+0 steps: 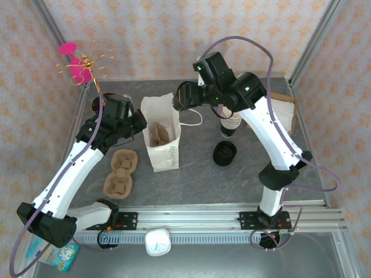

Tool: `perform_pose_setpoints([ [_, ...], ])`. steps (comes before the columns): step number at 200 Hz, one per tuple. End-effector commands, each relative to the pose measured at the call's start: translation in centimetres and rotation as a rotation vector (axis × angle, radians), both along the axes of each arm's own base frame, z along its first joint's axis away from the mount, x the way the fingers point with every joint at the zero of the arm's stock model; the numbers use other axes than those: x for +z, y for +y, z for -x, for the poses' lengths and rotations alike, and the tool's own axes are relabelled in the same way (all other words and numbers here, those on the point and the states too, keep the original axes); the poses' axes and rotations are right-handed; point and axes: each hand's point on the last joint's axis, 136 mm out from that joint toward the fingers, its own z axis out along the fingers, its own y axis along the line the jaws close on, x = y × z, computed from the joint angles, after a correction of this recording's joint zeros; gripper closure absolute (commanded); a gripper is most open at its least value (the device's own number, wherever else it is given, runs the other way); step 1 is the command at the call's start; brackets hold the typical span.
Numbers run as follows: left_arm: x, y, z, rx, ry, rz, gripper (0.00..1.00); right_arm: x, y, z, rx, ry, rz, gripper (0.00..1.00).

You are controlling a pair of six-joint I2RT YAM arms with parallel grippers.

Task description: Pack the takeout coffee

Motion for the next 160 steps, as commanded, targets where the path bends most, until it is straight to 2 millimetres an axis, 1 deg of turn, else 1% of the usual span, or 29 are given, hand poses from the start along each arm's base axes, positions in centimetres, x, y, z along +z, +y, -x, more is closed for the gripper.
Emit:
perform_pose_setpoints([
  [1,1.8,-0.1,-0.9,0.005,-0.053,0.017,1.0,1.8,1.2,1.0,0.055,-0.037,-0.049,0.4],
  [24,2.2,-0.2,-1.2,0.007,-0.057,0.019,1.0,1.5,1.9,1.6,0.073,-0.027,-0.05,0.4],
  [44,2.6,0.8,-1.4,0.045,-0.054,-0.025,1.0,1.8,2.9,2.6,0.097,-0.028,-0.057,0.4],
  [61,3.2,1.4,-1.7,0.065,-0.053,-0.065,1.0,2.3,2.9,3.0,0.094,-0.031,-0.071,0.4],
  [81,3.8,1.4,-2.0,0.061,-0.066,-0.074,1.0,2.3,2.9,3.4,0.096,-0.021,-0.073,0.4],
  [92,3.8,1.4,-2.1,0.058,-0.064,-0.079,1.0,2.6,2.7,3.6,0.092,-0.023,-0.078,0.4],
  [115,3.7,1.3,-2.1,0.055,-0.062,-0.08,1.0,3.8,2.3,4.0,0.086,-0.043,-0.111,0.4],
  [137,3.8,1.3,-2.1,0.054,-0.064,-0.077,1.0,3.7,2.2,4.2,0.087,-0.036,-0.108,0.41],
  [148,3.7,1.3,-2.1,0.052,-0.063,-0.078,1.0,3.5,2.4,4.4,0.1,-0.027,-0.108,0.41],
  [160,3.3,1.4,-2.1,0.058,-0.052,-0.091,1.0,4.3,2.6,4.8,0.118,-0.036,-0.13,0.41],
])
